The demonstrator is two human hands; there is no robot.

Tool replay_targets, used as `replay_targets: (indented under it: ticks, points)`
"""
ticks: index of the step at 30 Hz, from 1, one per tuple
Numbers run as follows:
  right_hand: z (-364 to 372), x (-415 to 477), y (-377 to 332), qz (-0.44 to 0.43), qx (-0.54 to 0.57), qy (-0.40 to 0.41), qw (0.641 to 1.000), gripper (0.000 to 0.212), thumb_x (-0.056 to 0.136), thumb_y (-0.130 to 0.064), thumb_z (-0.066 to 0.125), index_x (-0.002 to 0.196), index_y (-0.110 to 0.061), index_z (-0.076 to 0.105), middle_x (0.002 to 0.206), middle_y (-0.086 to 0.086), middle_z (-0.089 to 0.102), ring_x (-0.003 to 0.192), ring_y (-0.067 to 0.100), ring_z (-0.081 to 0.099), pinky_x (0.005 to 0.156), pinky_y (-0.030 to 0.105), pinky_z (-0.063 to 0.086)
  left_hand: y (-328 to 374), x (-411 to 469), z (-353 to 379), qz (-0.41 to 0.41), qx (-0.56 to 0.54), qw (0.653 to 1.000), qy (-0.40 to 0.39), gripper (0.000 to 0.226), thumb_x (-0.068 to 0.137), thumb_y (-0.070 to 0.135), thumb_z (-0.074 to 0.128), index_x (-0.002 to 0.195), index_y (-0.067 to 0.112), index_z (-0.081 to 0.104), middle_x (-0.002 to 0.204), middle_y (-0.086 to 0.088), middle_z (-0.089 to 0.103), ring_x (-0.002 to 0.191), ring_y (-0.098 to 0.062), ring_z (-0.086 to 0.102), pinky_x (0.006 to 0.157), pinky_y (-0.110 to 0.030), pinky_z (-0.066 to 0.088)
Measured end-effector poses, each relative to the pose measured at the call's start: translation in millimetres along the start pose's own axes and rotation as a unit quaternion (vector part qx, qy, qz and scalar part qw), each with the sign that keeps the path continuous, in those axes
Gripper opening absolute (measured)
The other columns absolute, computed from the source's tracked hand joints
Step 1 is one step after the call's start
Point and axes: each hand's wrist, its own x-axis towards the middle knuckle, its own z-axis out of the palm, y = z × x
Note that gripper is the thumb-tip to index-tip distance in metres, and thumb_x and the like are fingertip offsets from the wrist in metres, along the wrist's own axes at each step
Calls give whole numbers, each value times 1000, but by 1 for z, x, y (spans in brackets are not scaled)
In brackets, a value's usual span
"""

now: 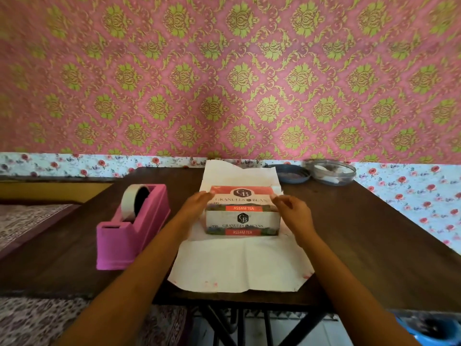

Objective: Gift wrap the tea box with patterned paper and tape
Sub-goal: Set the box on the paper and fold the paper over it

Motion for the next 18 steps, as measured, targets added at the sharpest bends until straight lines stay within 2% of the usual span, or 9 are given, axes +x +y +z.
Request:
replay_targets:
  ticks: [2, 3, 7, 9, 12, 16, 18]
  points:
    - [-5, 18, 3, 28, -11, 3, 1000, 50, 90, -41, 54, 126, -7, 55, 126, 11, 59, 114, 25, 55, 93, 37, 46, 6, 15, -7, -2, 25, 999, 44, 42, 98, 37, 41, 128, 9, 47, 120, 1, 51, 114, -23, 49, 95, -34, 40]
    - [-5, 28, 5, 41, -20, -2, 999, 51, 91, -42, 53, 129, -8, 53, 130, 10, 57, 118, 26, 53, 96, 39, 45, 9, 24, -9, -6, 27, 998, 61, 44, 98, 36, 41, 131, 7, 45, 126, -2, 50, 120, -27, 46, 97, -34, 37]
    - [1, 66, 10, 79, -69, -31, 994, 54, 92, -39, 52, 135, -6, 44, 140, 14, 47, 127, 32, 45, 105, 45, 38, 20, 59, -7, -17, 54, 994, 90, 41, 98, 29, 43, 131, 5, 45, 134, -12, 49, 116, -28, 47, 85, -31, 33]
    - [6, 84, 12, 96, -90, -41, 991, 52, 93, -38, 51, 132, -4, 46, 136, 15, 49, 120, 32, 49, 98, 42, 41, 23, 77, -7, -21, 74, 992, 96, 46, 97, 28, 46, 137, 5, 39, 141, -13, 43, 121, -27, 44, 91, -34, 35]
    - [15, 113, 19, 111, -72, -41, 990, 44, 92, -36, 52, 120, -1, 54, 124, 18, 57, 100, 27, 55, 82, 38, 43, 20, 108, -9, -39, 63, 992, 106, 63, 94, 26, 52, 147, 8, 23, 151, -13, 28, 135, -32, 33, 103, -39, 33]
    - [27, 140, 28, 168, -8, -35, 985, 53, 91, -32, 57, 130, 1, 44, 131, 16, 52, 114, 33, 53, 83, 37, 43, 14, 134, -8, -75, 15, 991, 108, 81, 88, 20, 62, 149, 9, 10, 153, -16, 22, 135, -35, 32, 103, -44, 35]
    - [32, 152, 30, 182, 18, -40, 982, 52, 89, -27, 60, 130, 1, 44, 127, 13, 54, 112, 33, 55, 77, 34, 42, 11, 143, -8, -93, 16, 990, 107, 82, 85, 15, 66, 148, 8, 14, 150, -18, 28, 133, -36, 36, 102, -47, 37]
